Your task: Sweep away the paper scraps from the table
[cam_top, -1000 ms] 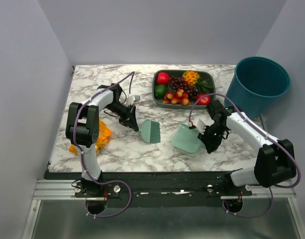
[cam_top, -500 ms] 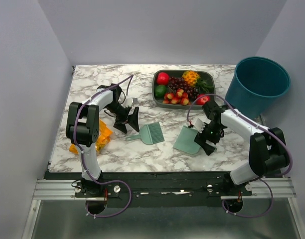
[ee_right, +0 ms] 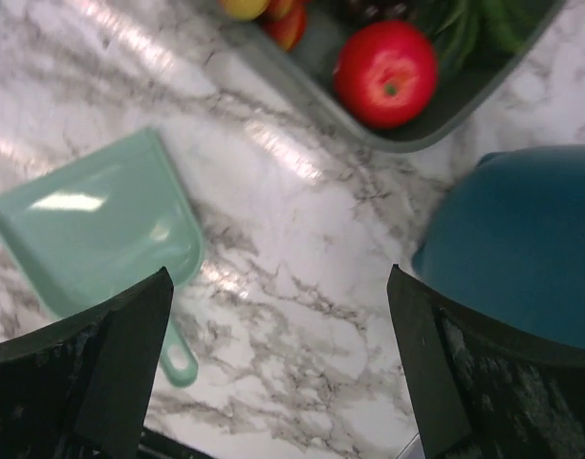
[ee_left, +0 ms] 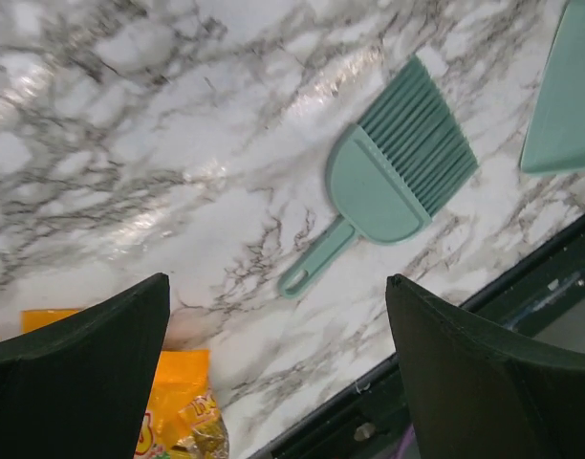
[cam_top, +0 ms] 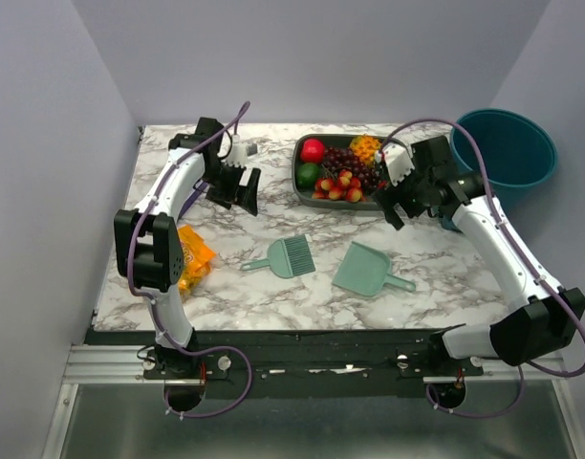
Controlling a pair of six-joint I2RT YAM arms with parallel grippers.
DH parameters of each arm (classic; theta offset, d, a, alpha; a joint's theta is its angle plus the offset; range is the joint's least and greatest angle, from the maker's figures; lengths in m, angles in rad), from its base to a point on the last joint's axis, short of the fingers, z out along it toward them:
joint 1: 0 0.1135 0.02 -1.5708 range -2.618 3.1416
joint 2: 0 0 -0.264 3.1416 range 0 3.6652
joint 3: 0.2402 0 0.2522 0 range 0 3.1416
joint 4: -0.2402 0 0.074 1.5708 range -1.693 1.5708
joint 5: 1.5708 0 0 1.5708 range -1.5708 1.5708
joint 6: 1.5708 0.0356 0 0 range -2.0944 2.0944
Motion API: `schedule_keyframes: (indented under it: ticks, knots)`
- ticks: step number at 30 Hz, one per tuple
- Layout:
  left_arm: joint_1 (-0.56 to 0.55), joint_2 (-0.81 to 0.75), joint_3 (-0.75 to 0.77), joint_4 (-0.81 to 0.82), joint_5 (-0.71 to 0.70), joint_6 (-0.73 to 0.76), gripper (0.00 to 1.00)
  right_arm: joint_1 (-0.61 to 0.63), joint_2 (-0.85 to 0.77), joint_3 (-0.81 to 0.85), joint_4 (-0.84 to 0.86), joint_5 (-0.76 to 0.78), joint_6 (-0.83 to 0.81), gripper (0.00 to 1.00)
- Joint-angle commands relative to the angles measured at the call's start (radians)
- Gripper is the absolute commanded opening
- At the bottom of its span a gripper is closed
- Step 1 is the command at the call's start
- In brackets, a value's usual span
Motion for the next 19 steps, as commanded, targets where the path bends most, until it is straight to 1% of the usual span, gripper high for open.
schedule_keyframes:
  ticks: [1, 4, 5, 7, 8, 11, 12, 15, 17, 19]
  knots:
    - [0.031, -0.039, 0.087, 0.042, -0.084, 0.011, 0.98, 0.006, 0.005, 0.07, 0.122, 0.127, 0.149, 1.0]
    - [0.049, -0.042, 0.145, 0.058, -0.111, 0.001, 0.98, 0.006, 0.012, 0.125, 0.172, 0.203, 0.155, 1.0]
    - [0.054, -0.044, 0.161, 0.064, -0.116, 0.002, 0.98, 0.006, 0.02, 0.192, 0.184, 0.226, 0.157, 1.0]
    - [0.066, -0.047, 0.217, 0.08, -0.124, -0.007, 0.98, 0.006, 0.038, 0.263, 0.204, 0.275, 0.154, 1.0]
    - [0.077, -0.045, 0.242, 0.084, -0.124, -0.007, 0.98, 0.006, 0.045, 0.341, 0.233, 0.291, 0.154, 1.0]
    - [0.101, -0.03, 0.371, 0.094, -0.144, -0.012, 0.98, 0.004, 0.068, 0.444, 0.305, 0.349, 0.152, 1.0]
    - [0.109, -0.029, 0.436, 0.101, -0.15, -0.018, 0.98, 0.004, 0.068, 0.493, 0.323, 0.363, 0.152, 1.0]
    - [0.135, -0.025, 0.518, 0.139, -0.197, -0.03, 0.98, 0.003, 0.046, 0.504, 0.417, 0.388, 0.149, 1.0]
    - [0.144, -0.044, 0.526, 0.169, -0.235, -0.033, 0.98, 0.001, 0.02, 0.458, 0.463, 0.365, 0.139, 1.0]
    - [0.15, -0.059, 0.52, 0.192, -0.251, -0.032, 0.98, 0.003, 0.012, 0.412, 0.469, 0.351, 0.145, 1.0]
